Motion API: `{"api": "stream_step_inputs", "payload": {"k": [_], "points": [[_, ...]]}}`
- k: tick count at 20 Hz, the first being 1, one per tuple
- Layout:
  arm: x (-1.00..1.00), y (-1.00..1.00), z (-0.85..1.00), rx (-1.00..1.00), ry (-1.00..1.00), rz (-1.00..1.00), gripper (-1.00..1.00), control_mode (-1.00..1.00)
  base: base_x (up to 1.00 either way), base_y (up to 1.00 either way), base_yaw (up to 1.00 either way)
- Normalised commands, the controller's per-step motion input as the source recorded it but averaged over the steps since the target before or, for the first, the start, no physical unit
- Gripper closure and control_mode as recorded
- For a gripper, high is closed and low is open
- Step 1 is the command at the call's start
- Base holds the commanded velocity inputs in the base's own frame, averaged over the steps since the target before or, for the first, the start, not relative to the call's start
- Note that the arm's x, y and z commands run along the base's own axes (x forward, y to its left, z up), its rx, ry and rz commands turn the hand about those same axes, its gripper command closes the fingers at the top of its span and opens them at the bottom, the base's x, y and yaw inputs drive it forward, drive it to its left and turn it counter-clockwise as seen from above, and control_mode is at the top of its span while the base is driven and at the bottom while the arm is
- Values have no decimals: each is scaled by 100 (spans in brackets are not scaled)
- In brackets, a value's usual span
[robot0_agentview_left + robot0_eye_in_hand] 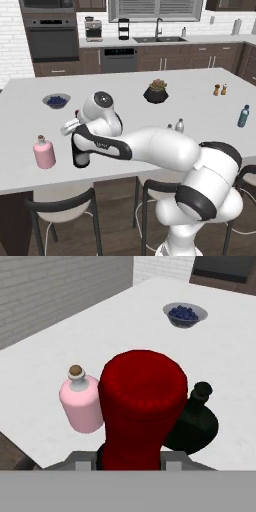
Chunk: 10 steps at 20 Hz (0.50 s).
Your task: Move the plastic bottles in the middle to the plastics group, and the glass bottles in the middle to the glass group.
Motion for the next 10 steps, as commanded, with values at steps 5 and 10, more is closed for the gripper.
{"api": "stream_step_inputs", "payload": {"k": [5, 10], "points": [[11, 3, 3, 0, -2, 2, 100, -100, 0, 0, 0], [0, 11, 0, 0, -1, 2, 100, -100, 0, 0, 0]]}}
